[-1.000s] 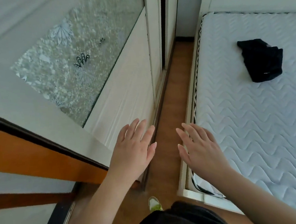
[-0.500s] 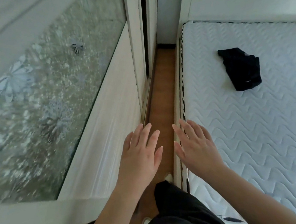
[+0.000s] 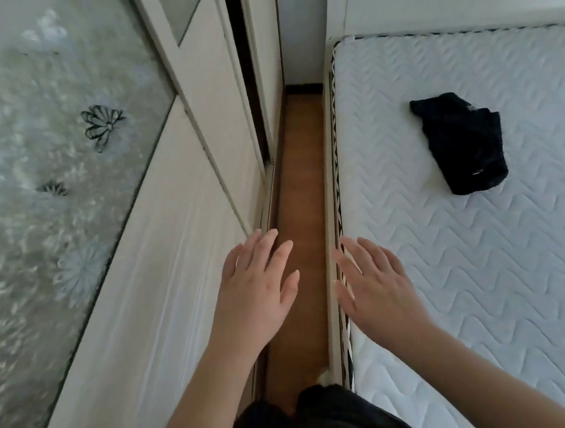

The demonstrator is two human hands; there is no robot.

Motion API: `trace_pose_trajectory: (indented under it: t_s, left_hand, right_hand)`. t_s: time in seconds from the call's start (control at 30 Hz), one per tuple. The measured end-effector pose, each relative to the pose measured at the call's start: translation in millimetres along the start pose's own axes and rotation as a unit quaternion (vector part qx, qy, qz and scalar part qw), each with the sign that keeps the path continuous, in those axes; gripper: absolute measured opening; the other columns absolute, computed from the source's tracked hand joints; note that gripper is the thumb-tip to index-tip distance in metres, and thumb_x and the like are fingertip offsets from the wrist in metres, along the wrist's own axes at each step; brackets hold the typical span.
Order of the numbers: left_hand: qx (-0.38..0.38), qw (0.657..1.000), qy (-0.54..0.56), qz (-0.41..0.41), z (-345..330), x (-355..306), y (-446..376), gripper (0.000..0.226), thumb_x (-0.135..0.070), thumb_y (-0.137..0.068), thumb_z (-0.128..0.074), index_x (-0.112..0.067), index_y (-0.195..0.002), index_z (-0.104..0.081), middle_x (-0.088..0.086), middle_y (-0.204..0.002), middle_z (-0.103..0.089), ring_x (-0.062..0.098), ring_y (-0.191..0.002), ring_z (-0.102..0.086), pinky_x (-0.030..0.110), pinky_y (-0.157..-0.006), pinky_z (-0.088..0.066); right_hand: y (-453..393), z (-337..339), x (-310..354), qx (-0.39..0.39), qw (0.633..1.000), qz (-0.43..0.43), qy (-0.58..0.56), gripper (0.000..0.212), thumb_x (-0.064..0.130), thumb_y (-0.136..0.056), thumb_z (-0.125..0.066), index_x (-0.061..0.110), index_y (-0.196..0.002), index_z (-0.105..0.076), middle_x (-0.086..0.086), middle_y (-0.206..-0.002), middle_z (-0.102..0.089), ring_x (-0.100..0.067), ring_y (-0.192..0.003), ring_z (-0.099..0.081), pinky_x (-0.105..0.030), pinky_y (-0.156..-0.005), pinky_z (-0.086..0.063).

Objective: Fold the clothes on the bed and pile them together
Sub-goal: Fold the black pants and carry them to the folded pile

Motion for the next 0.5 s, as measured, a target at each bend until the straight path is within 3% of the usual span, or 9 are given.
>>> trace_pose_trajectory:
  t_s: [0.2,0.33,0.5]
  left_hand:
    - [0.021,0.994,-0.023,-0.106,6,-49,-90,0.053,-0.048,-0.101,-0.033,-0.021,-0.146,-0.043,0.002,-0.150,-0.044,0.023,-0.144,-0.033,0.043,-0.117,-0.026]
    - [0.031,0.983,-0.037,-0.179,2,-86,-144,0.056,-0.051,-0.100,-0.026,-0.023,-0.146,-0.042,0.001,-0.152,-0.042,0.022,-0.145,-0.029,0.044,-0.118,-0.025]
    - [0.037,0.967,-0.024,-0.249,-20,-112,-217,0.056,-0.053,-0.100,-0.025,-0.024,-0.143,-0.043,0.001,-0.149,-0.044,0.022,-0.144,-0.030,0.043,-0.117,-0.024]
  right_hand:
    - [-33,20,-66,-0.016,0.997,-0.072,-0.011,0.054,0.042,-0.099,-0.024,0.020,-0.146,-0.039,-0.004,-0.153,-0.035,-0.026,-0.142,-0.032,-0.044,-0.116,-0.024]
    - [-48,33,-108,-0.047,0.990,-0.133,-0.020,0.049,0.041,-0.098,-0.039,0.020,-0.143,-0.045,-0.004,-0.152,-0.039,-0.026,-0.140,-0.035,-0.042,-0.115,-0.024]
    - [-87,38,-149,-0.061,0.976,-0.207,-0.031,0.050,0.042,-0.099,-0.038,0.018,-0.141,-0.047,-0.005,-0.151,-0.040,-0.029,-0.140,-0.035,-0.045,-0.115,-0.025]
Point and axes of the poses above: each hand's wrist, its own y-axis away from the middle knuckle, its own z-axis out of the back of the hand, x = y × z, the point moved 9 cm from there along -y, towards the middle knuckle
